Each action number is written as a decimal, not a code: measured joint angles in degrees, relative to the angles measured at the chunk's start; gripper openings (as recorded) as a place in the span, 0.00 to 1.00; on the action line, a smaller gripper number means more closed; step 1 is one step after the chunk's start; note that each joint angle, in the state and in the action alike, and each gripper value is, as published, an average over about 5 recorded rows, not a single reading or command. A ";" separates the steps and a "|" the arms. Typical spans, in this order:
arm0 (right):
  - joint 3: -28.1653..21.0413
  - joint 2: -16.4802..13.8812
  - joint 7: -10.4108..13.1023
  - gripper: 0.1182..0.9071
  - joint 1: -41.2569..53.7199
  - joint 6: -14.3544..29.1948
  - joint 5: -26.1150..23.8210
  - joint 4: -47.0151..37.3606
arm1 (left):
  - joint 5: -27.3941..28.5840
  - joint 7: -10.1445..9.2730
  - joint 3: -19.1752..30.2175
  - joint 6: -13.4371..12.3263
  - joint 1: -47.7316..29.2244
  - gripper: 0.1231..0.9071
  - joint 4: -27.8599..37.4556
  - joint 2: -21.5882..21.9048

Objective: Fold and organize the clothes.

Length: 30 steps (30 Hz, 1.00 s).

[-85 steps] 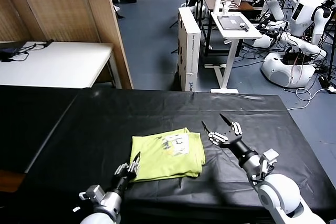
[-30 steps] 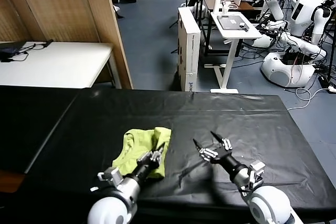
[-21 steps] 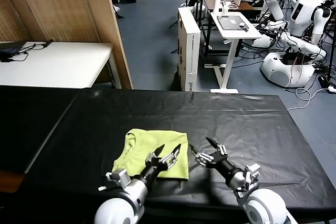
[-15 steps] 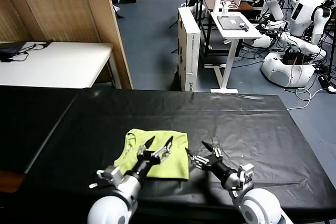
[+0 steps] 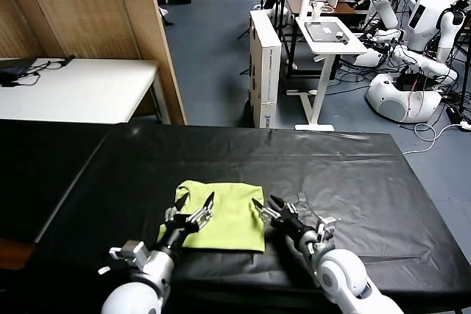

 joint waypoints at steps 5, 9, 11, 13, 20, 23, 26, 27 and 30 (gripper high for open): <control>-0.60 1.82 -0.11 0.10 1.85 0.84 -0.88 -2.82 | -0.27 -0.03 -1.57 -0.72 0.82 1.00 0.02 -0.17; 0.10 2.45 1.20 0.03 3.02 1.21 -2.47 -4.45 | -0.57 -0.04 -3.27 -1.14 1.36 1.00 0.10 -0.16; 0.75 2.25 1.70 0.03 3.45 1.00 -3.02 -5.00 | -0.59 -0.03 -4.20 -1.34 1.65 1.00 0.22 -0.05; 1.28 1.85 2.12 0.04 3.58 0.24 -2.84 -5.12 | -0.59 0.00 -4.91 -1.54 1.89 1.00 0.38 0.01; 3.67 -1.01 3.82 0.43 1.09 -1.90 -0.11 -1.38 | 0.47 0.27 -5.97 -2.11 3.00 1.00 0.59 0.43; 5.33 -2.64 3.72 0.67 -0.58 -1.42 0.47 1.75 | 2.17 0.90 -6.38 -3.39 3.62 1.00 0.41 0.77; 7.29 -4.19 3.45 0.89 -2.42 -0.03 -1.30 5.16 | 4.50 1.70 -6.87 -5.39 4.75 1.00 -0.15 0.91; 8.01 -4.67 3.32 0.93 -3.16 0.80 -2.59 6.27 | 5.35 1.98 -7.01 -6.10 5.39 1.00 -0.44 0.95; 10.57 -6.21 3.18 0.99 -6.37 4.33 -7.95 9.83 | 8.28 2.63 -7.37 -8.59 8.42 1.00 -1.55 1.05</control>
